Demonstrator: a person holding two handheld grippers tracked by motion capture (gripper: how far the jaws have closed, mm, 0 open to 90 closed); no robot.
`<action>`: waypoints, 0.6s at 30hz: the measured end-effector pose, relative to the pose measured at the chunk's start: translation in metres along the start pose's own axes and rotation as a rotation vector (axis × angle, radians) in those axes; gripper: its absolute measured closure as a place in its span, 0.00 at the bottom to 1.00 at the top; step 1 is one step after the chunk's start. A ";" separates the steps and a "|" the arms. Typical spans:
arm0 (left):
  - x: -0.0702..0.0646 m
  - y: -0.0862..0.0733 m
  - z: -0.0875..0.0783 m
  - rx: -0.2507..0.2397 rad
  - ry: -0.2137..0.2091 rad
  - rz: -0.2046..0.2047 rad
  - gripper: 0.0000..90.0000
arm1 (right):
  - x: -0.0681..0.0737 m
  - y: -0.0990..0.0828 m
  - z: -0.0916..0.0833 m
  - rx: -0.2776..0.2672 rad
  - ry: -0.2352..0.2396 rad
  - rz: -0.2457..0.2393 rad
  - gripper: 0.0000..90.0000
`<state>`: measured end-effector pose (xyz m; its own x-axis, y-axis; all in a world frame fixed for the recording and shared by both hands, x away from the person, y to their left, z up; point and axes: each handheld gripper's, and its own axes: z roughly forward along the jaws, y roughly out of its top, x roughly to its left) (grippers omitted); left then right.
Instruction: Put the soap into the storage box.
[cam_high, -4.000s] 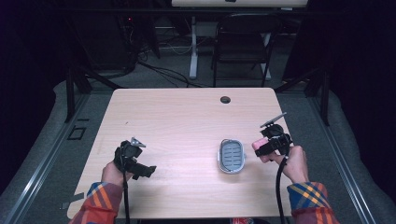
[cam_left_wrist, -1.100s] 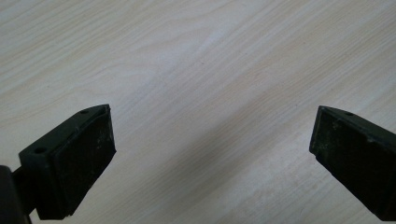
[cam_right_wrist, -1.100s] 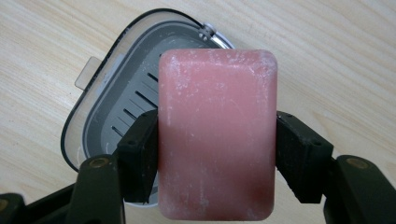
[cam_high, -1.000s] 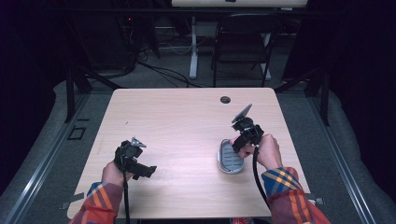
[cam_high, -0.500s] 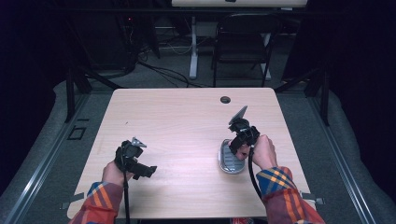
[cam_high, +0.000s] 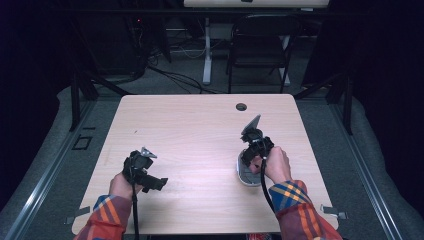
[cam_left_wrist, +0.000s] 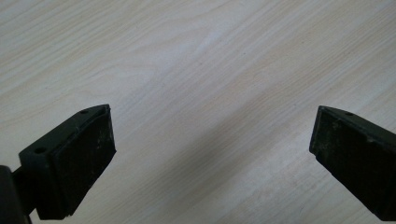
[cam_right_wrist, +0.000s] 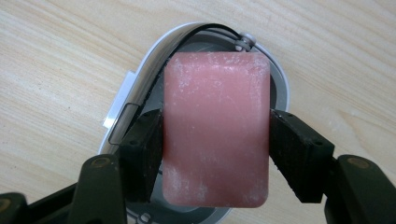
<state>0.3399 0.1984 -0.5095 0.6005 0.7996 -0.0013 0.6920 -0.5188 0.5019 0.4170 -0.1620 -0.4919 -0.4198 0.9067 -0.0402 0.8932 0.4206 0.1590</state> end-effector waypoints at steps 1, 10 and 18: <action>0.000 0.000 0.000 0.000 0.000 0.000 0.00 | 0.000 0.000 0.000 0.000 0.000 0.000 0.41; 0.000 0.000 0.000 0.002 -0.001 0.000 0.00 | -0.005 -0.009 -0.005 -0.018 0.073 0.027 0.41; 0.000 0.000 0.000 0.002 -0.002 0.001 0.00 | -0.015 -0.019 -0.016 -0.086 0.105 0.037 0.37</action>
<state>0.3399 0.1983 -0.5098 0.6016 0.7988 -0.0023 0.6926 -0.5202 0.4998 0.4037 -0.1839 -0.4788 -0.4054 0.9115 0.0699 0.8931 0.3786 0.2430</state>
